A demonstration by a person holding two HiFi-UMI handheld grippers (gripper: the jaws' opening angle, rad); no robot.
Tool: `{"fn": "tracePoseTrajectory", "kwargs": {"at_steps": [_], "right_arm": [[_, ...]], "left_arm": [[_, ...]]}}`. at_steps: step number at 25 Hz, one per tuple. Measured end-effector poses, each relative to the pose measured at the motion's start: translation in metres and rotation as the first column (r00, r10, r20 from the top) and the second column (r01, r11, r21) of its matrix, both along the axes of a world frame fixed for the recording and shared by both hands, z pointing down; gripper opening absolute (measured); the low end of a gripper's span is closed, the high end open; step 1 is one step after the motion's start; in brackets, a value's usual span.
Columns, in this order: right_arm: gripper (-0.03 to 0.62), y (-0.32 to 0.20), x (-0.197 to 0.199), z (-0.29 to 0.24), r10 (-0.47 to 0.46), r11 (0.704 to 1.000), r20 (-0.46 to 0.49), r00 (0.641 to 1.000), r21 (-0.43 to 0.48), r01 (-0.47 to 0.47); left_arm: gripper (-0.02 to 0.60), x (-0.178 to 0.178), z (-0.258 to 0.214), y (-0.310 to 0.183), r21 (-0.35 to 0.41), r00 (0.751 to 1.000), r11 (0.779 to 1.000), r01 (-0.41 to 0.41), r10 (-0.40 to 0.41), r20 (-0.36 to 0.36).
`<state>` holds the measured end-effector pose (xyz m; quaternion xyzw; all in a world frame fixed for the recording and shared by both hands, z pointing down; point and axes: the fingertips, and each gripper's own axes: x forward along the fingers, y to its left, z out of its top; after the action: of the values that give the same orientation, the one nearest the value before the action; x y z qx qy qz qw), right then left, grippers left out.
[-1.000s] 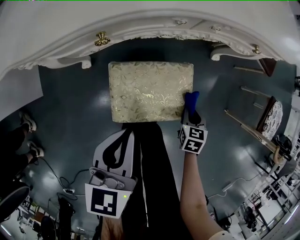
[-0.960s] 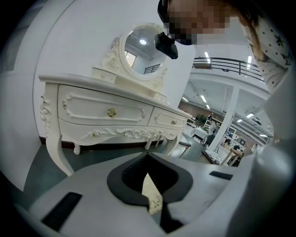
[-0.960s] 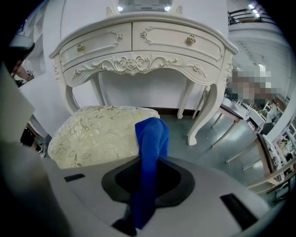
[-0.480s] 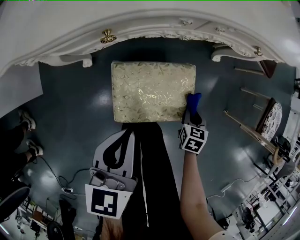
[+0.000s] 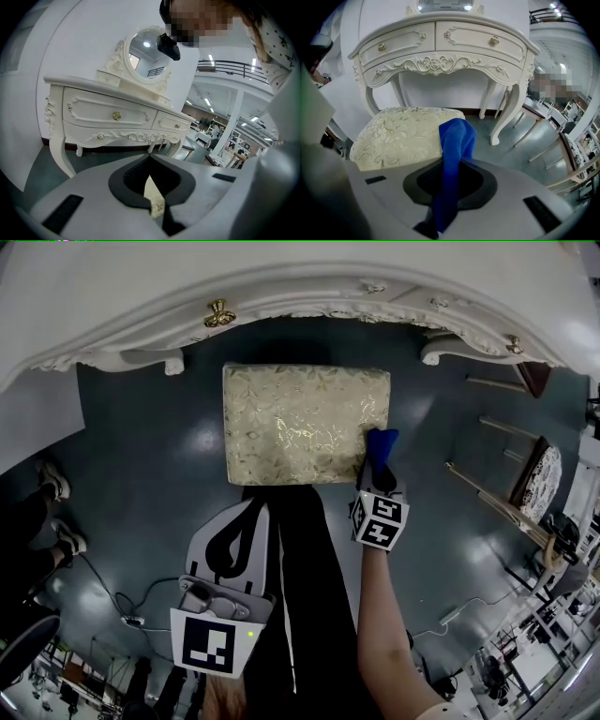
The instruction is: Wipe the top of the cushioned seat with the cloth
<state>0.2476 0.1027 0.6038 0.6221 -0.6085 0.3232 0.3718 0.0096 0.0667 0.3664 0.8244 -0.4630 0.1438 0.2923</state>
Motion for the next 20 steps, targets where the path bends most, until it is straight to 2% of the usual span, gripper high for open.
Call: {"fn": "tracePoseTrajectory", "kwargs": {"at_steps": [20], "right_arm": [[0.065, 0.002, -0.04, -0.002, -0.027, 1.0, 0.051, 0.998, 0.015, 0.026]], "left_arm": [[-0.002, -0.006, -0.004, 0.003, 0.006, 1.0, 1.0, 0.016, -0.016, -0.004]]}}
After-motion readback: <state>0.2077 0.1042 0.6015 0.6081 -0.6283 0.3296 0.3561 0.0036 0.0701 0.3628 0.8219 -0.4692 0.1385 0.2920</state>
